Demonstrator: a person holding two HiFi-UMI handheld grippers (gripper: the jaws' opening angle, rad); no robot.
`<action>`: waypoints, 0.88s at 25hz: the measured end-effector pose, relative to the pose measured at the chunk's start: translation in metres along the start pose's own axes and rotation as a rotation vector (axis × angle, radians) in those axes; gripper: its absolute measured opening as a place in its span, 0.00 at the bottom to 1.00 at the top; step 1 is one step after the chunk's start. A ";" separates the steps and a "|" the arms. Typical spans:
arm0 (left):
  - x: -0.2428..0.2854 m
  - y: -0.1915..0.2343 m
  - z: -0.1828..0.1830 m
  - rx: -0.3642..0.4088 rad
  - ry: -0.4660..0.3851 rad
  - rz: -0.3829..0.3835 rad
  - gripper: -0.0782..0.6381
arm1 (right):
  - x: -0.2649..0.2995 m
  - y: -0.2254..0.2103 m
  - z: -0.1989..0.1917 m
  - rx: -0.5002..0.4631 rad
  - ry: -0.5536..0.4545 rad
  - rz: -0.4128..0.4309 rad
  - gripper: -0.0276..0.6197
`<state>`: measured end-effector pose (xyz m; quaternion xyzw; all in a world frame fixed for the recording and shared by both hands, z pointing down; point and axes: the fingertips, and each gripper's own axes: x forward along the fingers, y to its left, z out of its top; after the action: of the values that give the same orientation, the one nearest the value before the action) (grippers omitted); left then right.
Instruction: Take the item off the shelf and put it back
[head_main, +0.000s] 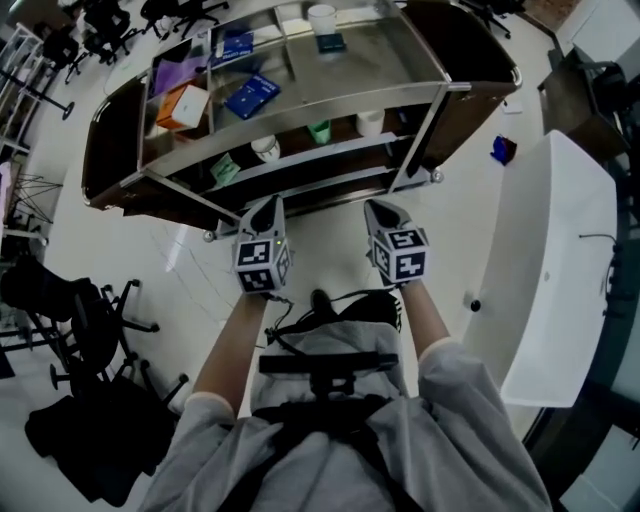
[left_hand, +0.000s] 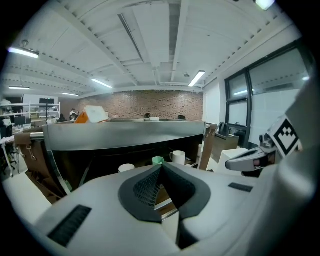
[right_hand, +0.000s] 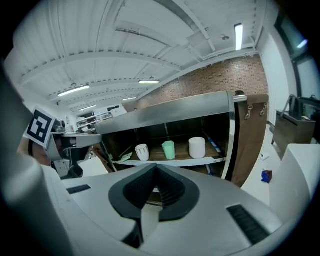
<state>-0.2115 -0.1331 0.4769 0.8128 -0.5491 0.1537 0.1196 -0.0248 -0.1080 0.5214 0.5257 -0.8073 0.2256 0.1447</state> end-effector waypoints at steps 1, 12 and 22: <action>0.007 0.000 -0.002 -0.009 0.007 -0.004 0.12 | 0.004 0.000 0.000 0.000 0.008 -0.005 0.06; 0.113 -0.032 -0.025 -0.088 0.135 -0.019 0.20 | 0.038 -0.034 0.010 -0.011 0.088 0.012 0.06; 0.219 -0.037 -0.038 -0.116 0.220 0.038 0.53 | 0.065 -0.070 0.008 0.004 0.118 0.068 0.06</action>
<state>-0.1050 -0.2932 0.5947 0.7721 -0.5560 0.2121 0.2229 0.0130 -0.1872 0.5602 0.4842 -0.8143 0.2627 0.1831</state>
